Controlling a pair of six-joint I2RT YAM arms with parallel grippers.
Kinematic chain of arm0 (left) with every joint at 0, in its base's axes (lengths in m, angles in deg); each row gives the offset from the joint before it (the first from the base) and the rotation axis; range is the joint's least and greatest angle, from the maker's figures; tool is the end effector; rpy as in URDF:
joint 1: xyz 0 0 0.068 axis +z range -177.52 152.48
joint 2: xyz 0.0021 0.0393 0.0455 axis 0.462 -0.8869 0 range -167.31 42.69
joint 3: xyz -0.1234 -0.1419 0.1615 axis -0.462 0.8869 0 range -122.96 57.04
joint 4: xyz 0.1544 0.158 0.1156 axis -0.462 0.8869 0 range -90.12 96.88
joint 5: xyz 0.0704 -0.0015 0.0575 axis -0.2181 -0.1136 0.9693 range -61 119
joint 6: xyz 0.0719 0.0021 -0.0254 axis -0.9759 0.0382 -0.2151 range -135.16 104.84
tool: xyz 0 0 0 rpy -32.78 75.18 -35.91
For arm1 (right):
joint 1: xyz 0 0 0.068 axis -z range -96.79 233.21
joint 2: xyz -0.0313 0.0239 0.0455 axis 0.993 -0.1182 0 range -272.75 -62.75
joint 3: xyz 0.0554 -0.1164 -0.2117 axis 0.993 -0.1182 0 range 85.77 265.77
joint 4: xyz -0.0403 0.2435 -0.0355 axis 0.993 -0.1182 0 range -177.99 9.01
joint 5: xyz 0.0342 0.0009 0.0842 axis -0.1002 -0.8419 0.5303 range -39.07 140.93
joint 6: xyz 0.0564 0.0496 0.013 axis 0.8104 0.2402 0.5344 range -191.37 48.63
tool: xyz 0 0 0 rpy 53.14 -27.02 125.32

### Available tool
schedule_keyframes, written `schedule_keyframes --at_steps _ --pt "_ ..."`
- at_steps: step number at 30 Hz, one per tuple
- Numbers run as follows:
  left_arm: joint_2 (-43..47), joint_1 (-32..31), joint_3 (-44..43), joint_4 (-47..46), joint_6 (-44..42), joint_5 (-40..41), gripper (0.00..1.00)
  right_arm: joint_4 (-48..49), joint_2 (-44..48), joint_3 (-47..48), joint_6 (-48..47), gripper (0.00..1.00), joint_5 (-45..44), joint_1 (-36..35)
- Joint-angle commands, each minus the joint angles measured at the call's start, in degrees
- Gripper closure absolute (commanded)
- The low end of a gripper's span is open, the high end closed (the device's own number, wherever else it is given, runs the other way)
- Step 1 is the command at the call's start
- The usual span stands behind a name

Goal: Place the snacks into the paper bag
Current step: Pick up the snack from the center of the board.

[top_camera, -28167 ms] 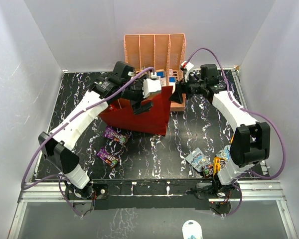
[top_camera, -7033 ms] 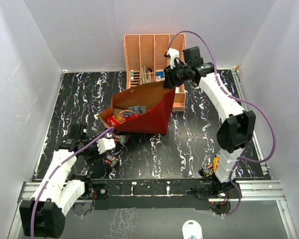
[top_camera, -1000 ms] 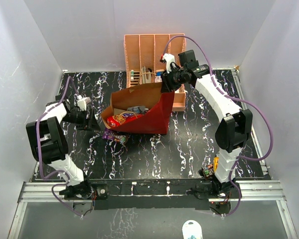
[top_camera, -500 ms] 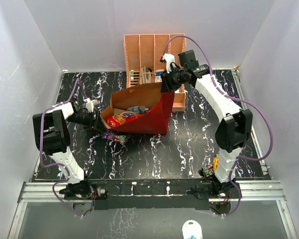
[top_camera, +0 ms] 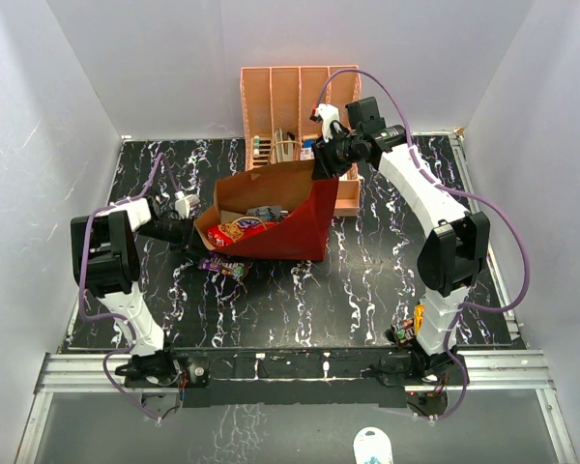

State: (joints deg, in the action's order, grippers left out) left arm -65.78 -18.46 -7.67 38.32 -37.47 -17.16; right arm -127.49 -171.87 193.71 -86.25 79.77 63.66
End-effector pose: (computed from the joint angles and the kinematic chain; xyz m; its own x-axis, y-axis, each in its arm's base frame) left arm 0.3240 0.0044 0.1046 -0.9098 0.1213 -0.3968 0.3600 0.7064 -0.6095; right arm 0.3845 0.1697 0.2971 -0.5195 -0.4232 -0.7423 -0.7580 0.6292 0.1718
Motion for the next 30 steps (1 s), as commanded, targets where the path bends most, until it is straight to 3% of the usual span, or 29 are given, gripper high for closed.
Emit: schedule_keyframes --at_steps 1,7,19,25,30 --pt "0.74 -0.05 0.11 2.61 -1.56 -2.25 0.81 0.63 1.19 2.25 -0.4 0.63 0.12 -0.4" --pt "3.63 0.18 0.3 4.96 -2.99 -1.29 1.0 0.62 1.41 2.25 -0.42 0.63 -0.03 -0.4" --pt "14.61 0.43 -7.0 19.62 -13.47 15.25 1.0 0.62 1.42 2.39 -0.46 0.63 0.06 -0.49" --pt "23.69 0.43 -14.01 19.91 -13.75 26.3 1.0 0.45 1.28 2.69 -0.48 0.63 0.26 -0.45" --pt "29.56 0.48 -21.89 18.9 -12.32 30.84 1.0 0.36 1.51 2.96 -0.51 0.63 0.66 -0.66"
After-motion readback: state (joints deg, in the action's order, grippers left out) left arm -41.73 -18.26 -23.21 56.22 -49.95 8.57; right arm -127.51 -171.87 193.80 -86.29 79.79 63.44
